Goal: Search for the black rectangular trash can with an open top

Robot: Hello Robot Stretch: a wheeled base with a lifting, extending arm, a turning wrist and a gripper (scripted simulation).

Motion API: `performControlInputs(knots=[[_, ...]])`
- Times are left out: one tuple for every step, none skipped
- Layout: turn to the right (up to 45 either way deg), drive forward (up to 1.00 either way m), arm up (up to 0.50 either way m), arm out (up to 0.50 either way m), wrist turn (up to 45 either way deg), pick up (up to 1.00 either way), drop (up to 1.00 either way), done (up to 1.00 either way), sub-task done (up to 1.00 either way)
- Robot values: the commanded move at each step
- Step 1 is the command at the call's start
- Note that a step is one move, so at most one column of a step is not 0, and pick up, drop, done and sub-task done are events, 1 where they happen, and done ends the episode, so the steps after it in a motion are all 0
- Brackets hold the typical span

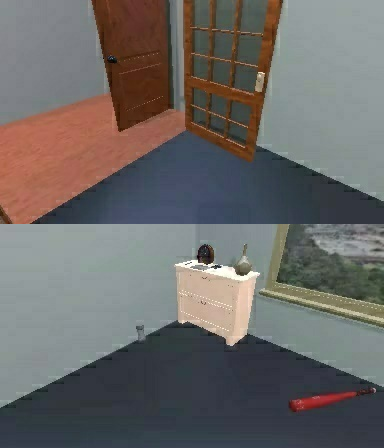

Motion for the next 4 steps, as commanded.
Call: performControlInputs(knots=[[-6.0, 0.00, 0.00, 0.00, 0.0, 0.00, 0.00, 0.00, 0.00], [-3.0, 0.00, 0.00, 0.00, 0.0, 0.00, 0.00, 0.00, 0.00], [0.0, 0.60, 0.00, 0.00, 0.0, 0.00, 0.00, 0.00, 0.00], [-33.0, 0.00, 0.00, 0.00, 0.0, 0.00, 0.00, 0.00, 0.00]])
